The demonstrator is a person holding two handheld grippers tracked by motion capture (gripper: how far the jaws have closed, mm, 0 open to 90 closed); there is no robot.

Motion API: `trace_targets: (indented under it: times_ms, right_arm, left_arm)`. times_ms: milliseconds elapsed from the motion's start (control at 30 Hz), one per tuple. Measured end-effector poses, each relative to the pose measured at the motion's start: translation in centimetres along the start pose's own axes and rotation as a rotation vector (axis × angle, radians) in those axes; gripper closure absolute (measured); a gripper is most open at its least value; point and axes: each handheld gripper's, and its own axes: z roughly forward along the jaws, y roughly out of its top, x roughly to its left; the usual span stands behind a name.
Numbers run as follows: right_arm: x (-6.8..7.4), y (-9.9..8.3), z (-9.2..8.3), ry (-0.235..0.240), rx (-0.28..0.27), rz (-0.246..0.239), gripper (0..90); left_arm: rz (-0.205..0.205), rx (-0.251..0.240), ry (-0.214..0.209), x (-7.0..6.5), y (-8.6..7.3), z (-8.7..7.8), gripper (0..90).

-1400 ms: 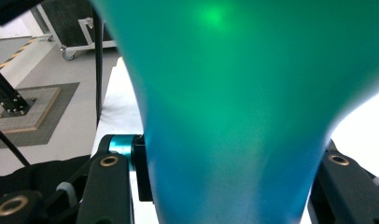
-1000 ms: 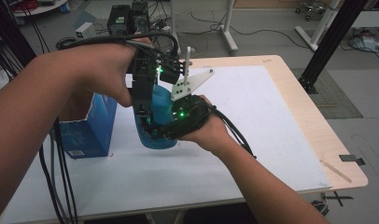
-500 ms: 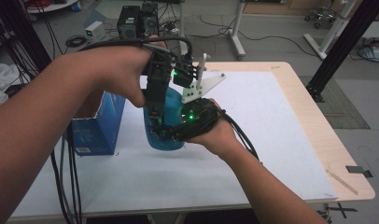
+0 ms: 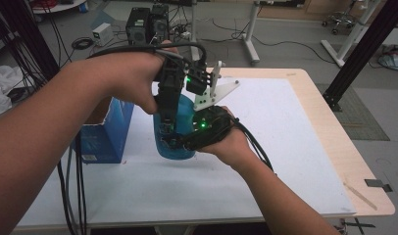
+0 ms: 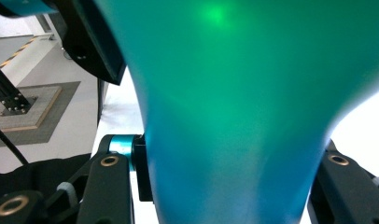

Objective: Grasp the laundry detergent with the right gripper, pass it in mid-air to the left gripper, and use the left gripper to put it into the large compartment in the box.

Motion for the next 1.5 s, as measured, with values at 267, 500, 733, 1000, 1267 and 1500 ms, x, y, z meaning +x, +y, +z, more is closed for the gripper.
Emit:
trace_targets:
  times_ms: [267,500,733,1000,1267,1500]
  right_arm:
    - [0.07,0.04,-0.06,0.000,-0.004,-0.002,46.0]
    - [0.10,0.05,-0.08,-0.001,-0.004,-0.003,46.1]
    - [0.05,0.03,-0.05,-0.001,-0.005,-0.001,46.1]
    - [0.01,0.00,-0.06,-0.008,-0.001,-0.005,46.2]
    - [0.00,-0.08,-0.02,0.002,-0.002,-0.010,46.1]
    - [0.14,-0.07,-0.03,0.001,-0.002,-0.016,44.8]
  left_arm:
    - [0.003,0.005,0.002,-0.05,0.19,0.00,26.7]
    - [0.005,0.009,0.001,-0.02,0.18,0.00,29.8]
    - [-0.005,0.000,0.001,-0.11,0.10,0.03,32.3]
    - [-0.008,-0.012,-0.022,0.01,0.02,0.05,38.6]
    - [-0.024,-0.013,-0.038,0.06,-0.06,0.07,39.7]
    - [-0.027,-0.014,-0.043,-0.09,-0.07,0.08,40.0]
